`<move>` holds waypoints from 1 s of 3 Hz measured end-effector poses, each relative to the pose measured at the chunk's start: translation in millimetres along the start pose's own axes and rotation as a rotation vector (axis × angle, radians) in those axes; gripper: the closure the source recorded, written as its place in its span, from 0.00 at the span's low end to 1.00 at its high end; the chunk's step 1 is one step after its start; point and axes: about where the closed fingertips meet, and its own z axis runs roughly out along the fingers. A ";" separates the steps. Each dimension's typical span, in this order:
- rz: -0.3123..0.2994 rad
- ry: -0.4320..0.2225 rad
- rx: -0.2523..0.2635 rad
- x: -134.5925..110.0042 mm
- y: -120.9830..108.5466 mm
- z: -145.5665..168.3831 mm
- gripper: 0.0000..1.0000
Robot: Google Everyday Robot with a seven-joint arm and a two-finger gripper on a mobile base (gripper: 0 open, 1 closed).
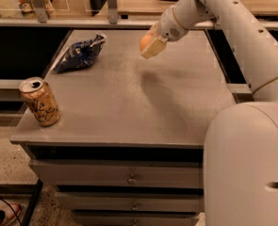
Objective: Move orange near blue chip bag
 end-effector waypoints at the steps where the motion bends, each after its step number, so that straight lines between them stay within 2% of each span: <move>1: -0.062 -0.091 -0.034 -40.6 -2.2 18.2 1.00; 2: -0.111 -0.110 -0.081 -65.6 5.9 41.3 1.00; 3: -0.132 -0.099 -0.119 -75.2 12.4 65.2 1.00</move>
Offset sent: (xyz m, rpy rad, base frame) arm 0.0001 0.1120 0.0088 0.0655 -0.0167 0.2389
